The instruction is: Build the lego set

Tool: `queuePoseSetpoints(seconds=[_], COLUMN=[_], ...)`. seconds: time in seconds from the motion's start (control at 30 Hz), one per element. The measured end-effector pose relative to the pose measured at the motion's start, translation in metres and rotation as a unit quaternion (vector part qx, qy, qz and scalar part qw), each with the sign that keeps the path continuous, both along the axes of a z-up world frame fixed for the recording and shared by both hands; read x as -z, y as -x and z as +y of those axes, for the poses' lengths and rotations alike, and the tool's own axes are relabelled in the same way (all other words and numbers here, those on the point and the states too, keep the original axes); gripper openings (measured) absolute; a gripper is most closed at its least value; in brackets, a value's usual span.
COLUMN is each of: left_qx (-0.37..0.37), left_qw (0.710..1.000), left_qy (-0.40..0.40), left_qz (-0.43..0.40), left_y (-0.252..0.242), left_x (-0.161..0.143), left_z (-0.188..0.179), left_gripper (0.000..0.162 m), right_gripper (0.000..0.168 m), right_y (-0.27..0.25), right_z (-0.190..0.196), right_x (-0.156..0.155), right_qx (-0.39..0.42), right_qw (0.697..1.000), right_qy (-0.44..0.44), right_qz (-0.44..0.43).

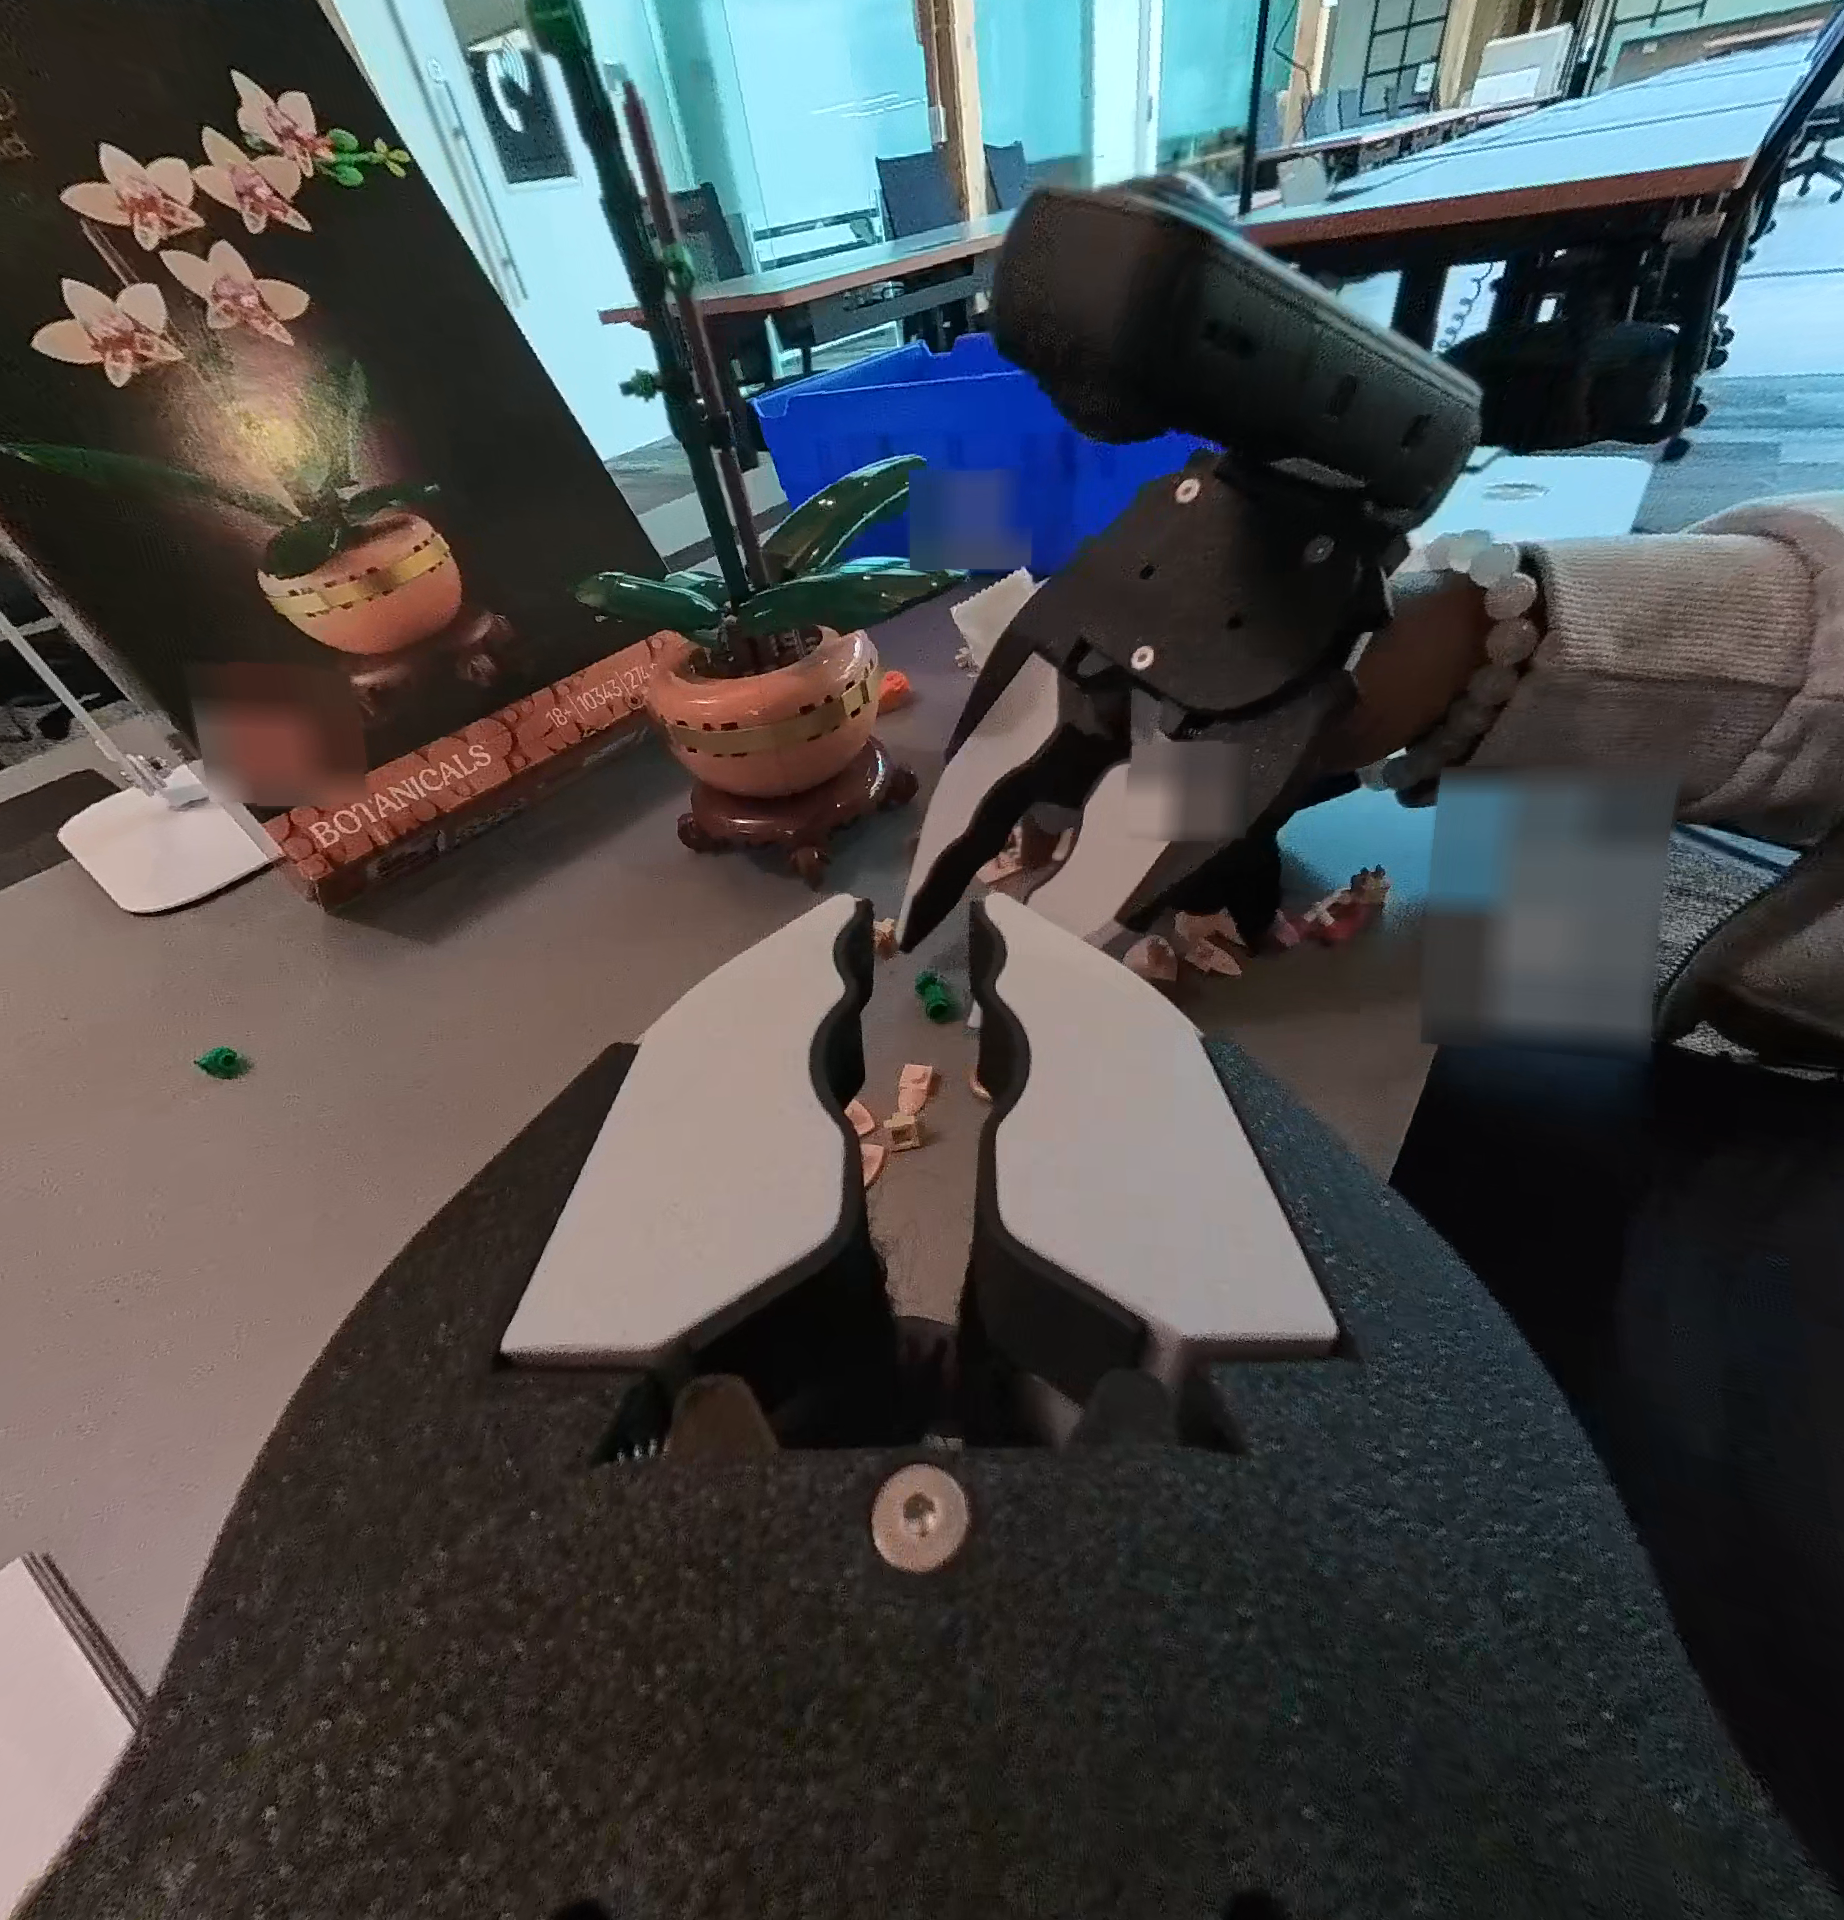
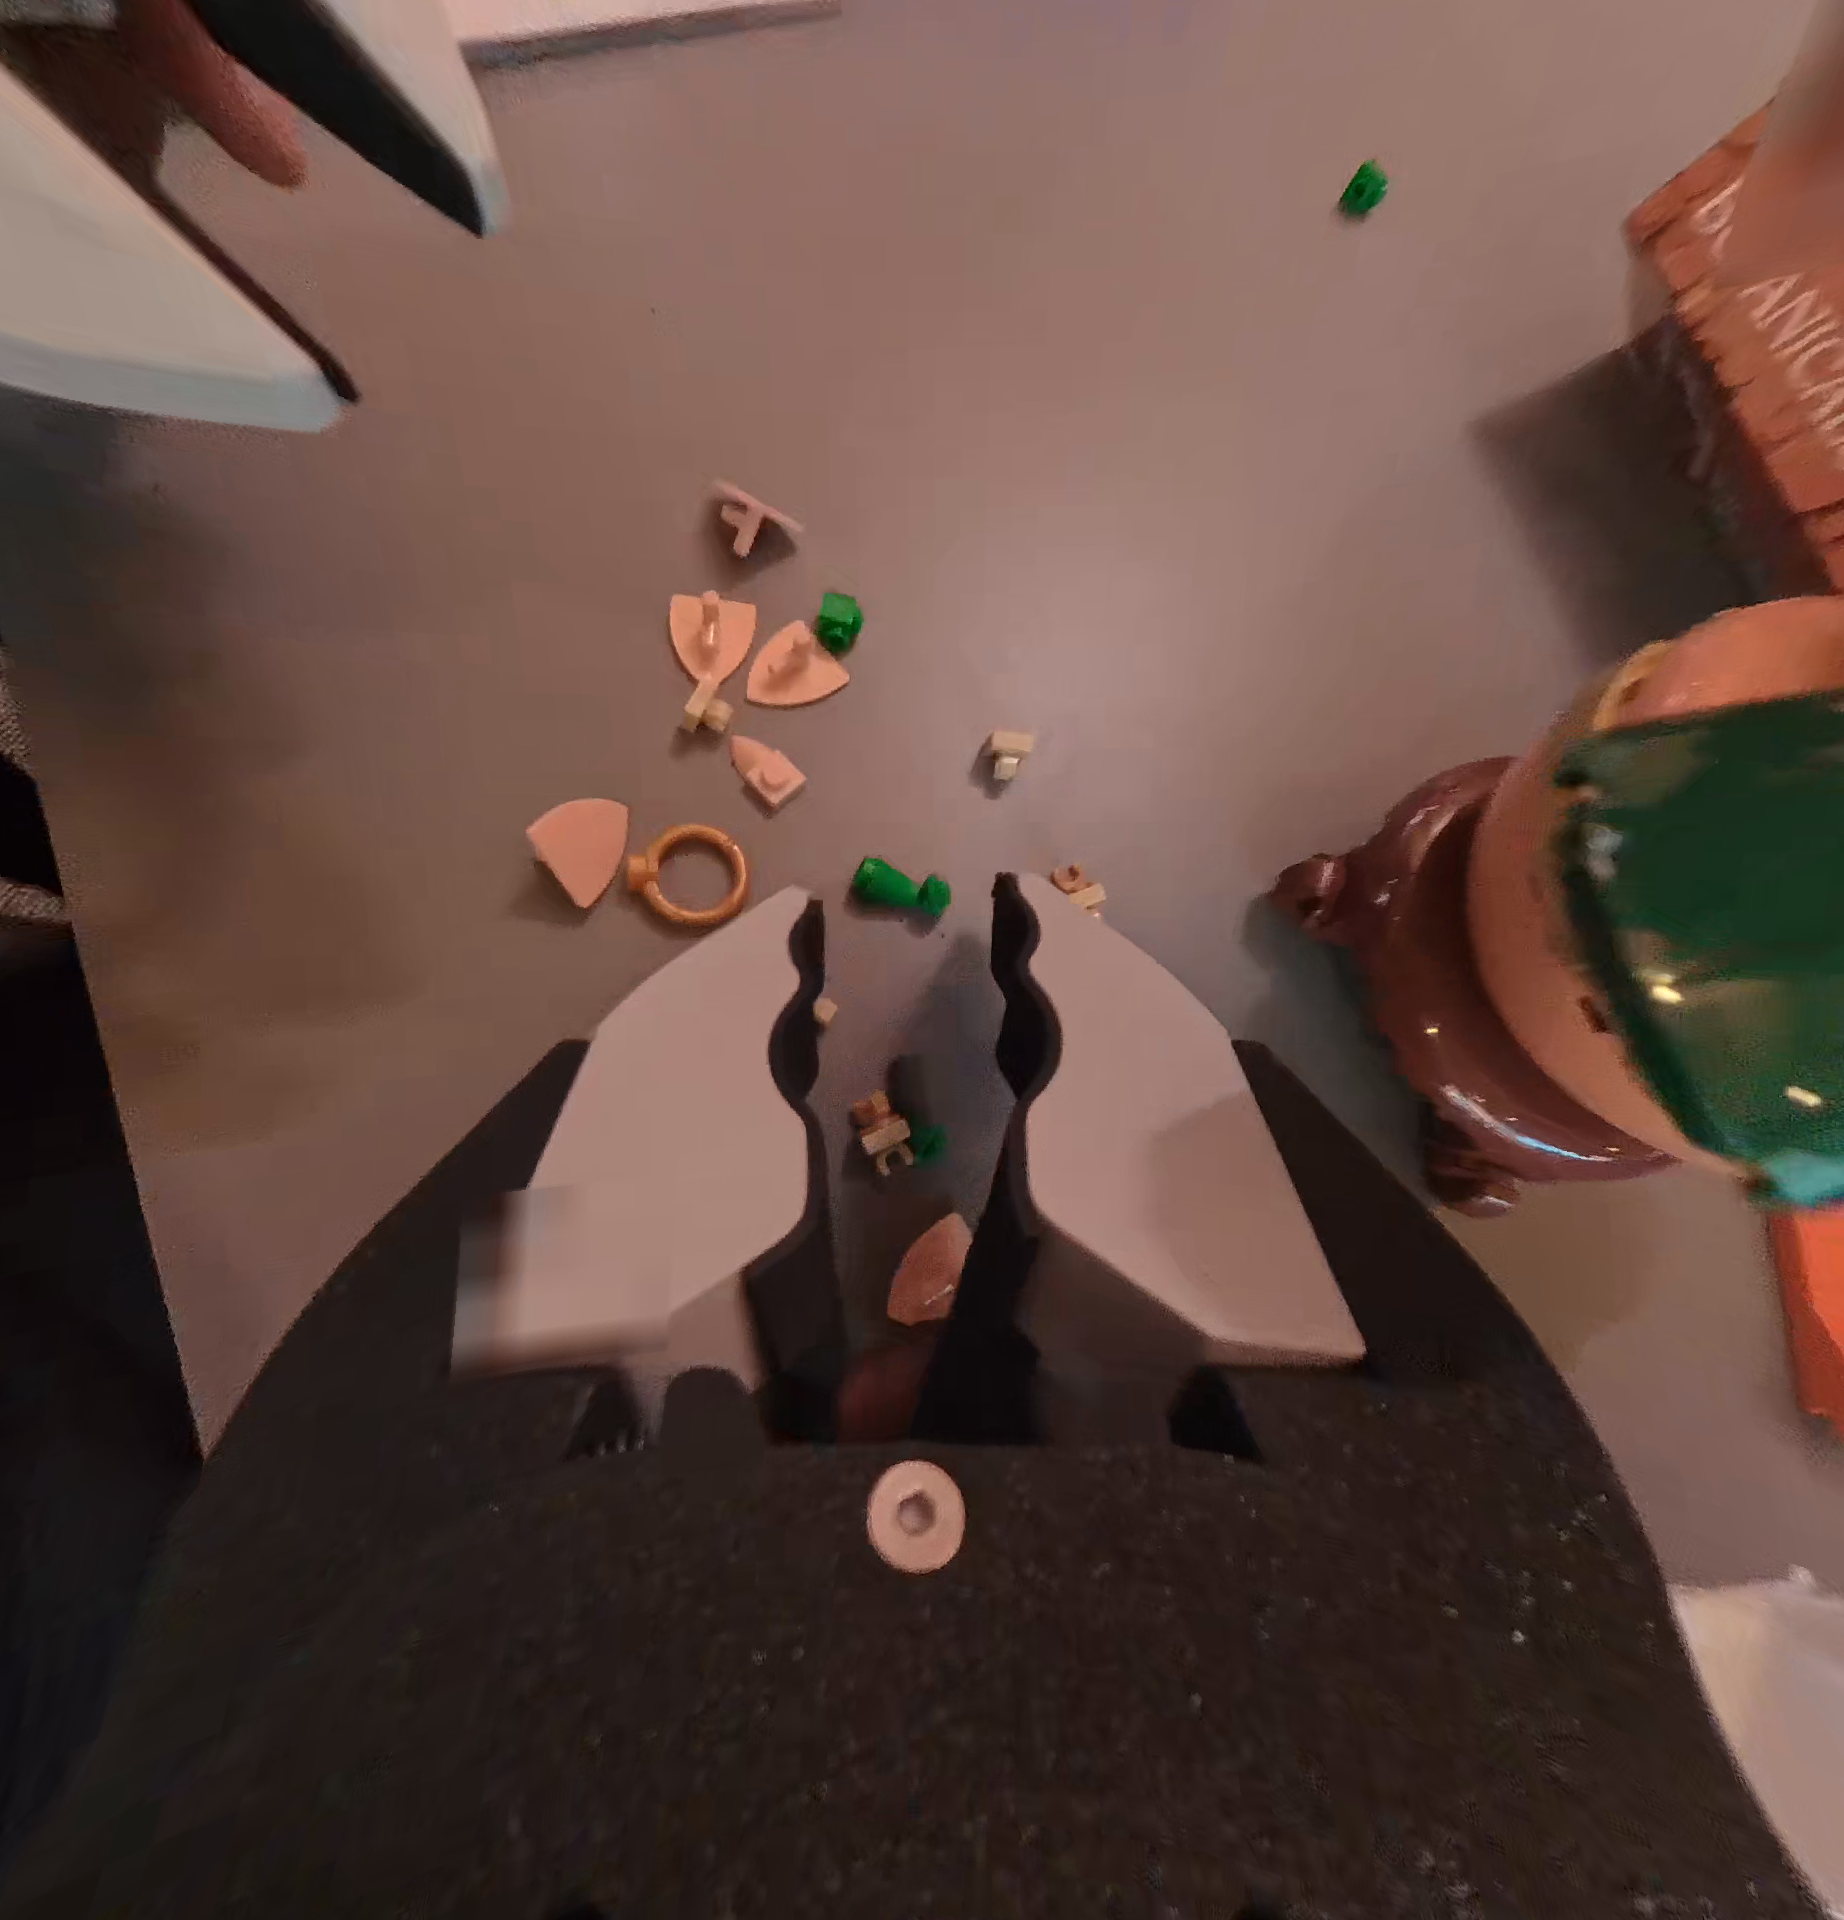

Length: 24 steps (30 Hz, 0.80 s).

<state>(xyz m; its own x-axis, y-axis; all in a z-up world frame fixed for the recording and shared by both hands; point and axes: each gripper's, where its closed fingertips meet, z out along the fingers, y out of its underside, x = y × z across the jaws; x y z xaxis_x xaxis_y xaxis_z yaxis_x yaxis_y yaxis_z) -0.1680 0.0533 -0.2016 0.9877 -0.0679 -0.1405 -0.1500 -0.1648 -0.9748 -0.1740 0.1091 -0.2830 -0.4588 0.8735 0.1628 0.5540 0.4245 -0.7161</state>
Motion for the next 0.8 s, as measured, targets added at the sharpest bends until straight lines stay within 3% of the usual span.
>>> queuePoseSetpoints(seconds=[0.07, 0.13, 0.3, 0.57, 0.8], left_qx=[0.003, 0.002, -0.005, -0.007, 0.000], left_qw=[1.000, 1.000, 1.000, 1.000, 1.000], left_qy=[0.004, 0.006, 0.001, -0.004, 0.004], left_qz=[0.006, 0.010, 0.012, 0.013, 0.015], left_y=[-0.001, 0.000, 0.004, 0.005, 0.003], left_x=[0.002, 0.003, 0.001, -0.001, 0.004], left_z=[0.000, -0.001, -0.004, -0.007, -0.005], left_gripper=[0.016, 0.016, 0.017, 0.017, 0.017], right_gripper=[0.025, 0.009, 0.015, 0.016, 0.006], right_y=[0.000, -0.004, -0.016, -0.005, -0.009], right_z=[-0.004, -0.007, -0.015, -0.013, -0.018], right_x=[0.001, 0.003, -0.004, 0.002, 0.005], right_qx=[0.004, 0.025, 0.057, -0.012, -0.025], right_qw=[1.000, 0.998, 0.998, 0.996, 0.992], right_qy=[0.023, 0.032, 0.013, 0.080, 0.110], right_qz=[-0.020, -0.041, -0.038, -0.035, -0.059])
